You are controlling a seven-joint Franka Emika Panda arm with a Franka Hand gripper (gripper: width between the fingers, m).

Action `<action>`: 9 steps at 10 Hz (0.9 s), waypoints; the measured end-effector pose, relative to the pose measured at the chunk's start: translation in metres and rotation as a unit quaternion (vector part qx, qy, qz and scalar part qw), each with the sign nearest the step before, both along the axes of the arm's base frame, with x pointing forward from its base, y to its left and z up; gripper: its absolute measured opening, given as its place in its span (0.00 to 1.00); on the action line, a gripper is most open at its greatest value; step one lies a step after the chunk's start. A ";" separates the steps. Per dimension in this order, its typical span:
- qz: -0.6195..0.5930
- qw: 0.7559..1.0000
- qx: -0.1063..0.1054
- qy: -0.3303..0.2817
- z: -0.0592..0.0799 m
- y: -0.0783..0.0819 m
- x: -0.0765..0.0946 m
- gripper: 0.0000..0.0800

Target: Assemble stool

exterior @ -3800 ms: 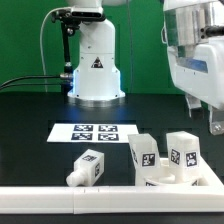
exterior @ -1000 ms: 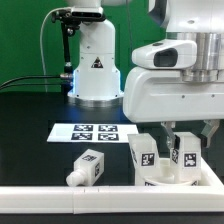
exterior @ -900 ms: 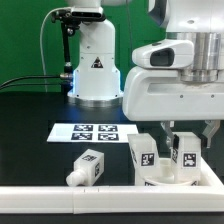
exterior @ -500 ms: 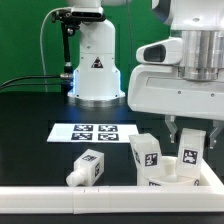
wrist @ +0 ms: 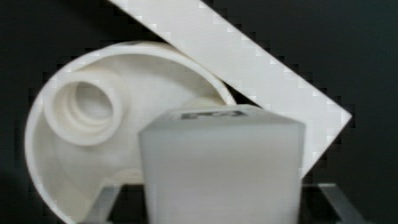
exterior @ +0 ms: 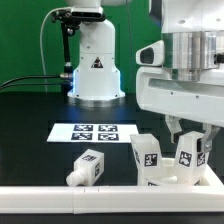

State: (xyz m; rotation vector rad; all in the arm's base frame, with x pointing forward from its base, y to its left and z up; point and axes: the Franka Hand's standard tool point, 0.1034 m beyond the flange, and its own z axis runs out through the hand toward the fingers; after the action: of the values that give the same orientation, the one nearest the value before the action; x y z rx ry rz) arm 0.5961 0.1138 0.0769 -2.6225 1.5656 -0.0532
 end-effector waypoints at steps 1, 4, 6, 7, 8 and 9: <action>-0.083 0.996 0.013 0.006 0.000 0.000 0.000 0.42; -0.303 0.952 0.042 0.014 -0.001 0.002 0.001 0.42; -0.351 0.935 0.047 0.018 -0.001 0.002 0.001 0.42; -0.391 0.918 0.057 0.020 0.000 0.001 0.002 0.42; -0.445 0.892 0.078 0.023 0.001 -0.001 0.003 0.42; -0.516 0.851 0.094 0.030 0.001 0.000 0.004 0.42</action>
Offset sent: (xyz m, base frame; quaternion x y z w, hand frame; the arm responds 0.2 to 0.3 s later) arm -0.0001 0.0029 -0.0027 0.0544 0.0004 0.3776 0.9244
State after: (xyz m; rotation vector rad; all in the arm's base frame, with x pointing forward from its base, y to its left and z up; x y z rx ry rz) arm 0.6002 0.1138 0.0778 -1.3703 2.6150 0.1083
